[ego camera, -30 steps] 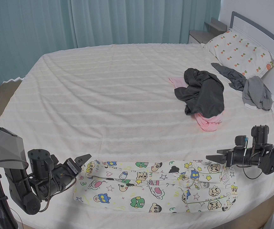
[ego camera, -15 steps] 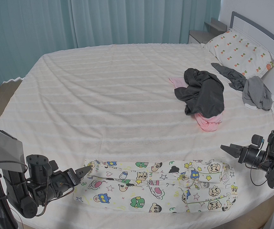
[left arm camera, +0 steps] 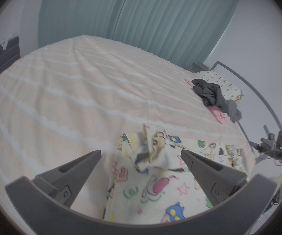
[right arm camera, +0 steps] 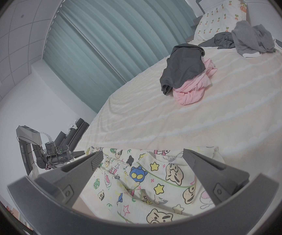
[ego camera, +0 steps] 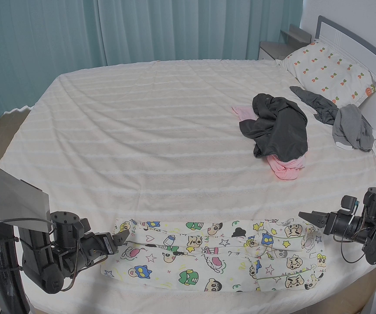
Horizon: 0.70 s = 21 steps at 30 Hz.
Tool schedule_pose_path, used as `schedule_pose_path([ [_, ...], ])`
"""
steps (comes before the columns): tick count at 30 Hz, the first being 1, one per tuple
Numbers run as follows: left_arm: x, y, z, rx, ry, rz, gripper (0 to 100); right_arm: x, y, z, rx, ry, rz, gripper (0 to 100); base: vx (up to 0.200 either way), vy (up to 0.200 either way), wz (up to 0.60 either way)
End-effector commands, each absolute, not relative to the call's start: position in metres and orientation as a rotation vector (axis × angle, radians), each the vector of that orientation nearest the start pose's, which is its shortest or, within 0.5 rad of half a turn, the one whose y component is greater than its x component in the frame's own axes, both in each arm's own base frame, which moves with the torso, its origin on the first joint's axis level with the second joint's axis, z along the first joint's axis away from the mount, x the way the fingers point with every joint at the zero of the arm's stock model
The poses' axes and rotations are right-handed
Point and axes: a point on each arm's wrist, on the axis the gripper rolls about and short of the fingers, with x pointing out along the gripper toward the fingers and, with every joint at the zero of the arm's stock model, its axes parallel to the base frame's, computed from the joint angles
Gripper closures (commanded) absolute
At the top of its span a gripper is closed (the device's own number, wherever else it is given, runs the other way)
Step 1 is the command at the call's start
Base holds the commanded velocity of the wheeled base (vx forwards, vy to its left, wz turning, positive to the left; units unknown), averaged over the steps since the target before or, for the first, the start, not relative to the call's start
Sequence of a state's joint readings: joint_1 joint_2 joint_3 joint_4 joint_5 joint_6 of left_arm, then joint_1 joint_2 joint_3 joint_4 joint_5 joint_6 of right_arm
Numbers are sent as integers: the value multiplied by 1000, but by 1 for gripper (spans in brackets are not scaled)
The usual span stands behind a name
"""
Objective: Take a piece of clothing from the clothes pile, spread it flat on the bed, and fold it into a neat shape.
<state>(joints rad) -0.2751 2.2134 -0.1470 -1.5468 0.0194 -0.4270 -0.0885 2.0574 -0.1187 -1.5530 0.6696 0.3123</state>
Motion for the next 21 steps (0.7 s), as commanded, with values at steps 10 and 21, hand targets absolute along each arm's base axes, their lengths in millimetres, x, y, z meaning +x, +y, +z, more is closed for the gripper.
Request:
schedule_pose_path([
  [10, 257, -70, -12, -285, 538, -81, 0, 234, -1, 36, 429, 469, 537, 0, 0, 0, 0],
  [21, 270, -72, -18, -280, 513, -48, 100, 234, 0, 35, 429, 471, 542, 0, 0, 0, 0],
])
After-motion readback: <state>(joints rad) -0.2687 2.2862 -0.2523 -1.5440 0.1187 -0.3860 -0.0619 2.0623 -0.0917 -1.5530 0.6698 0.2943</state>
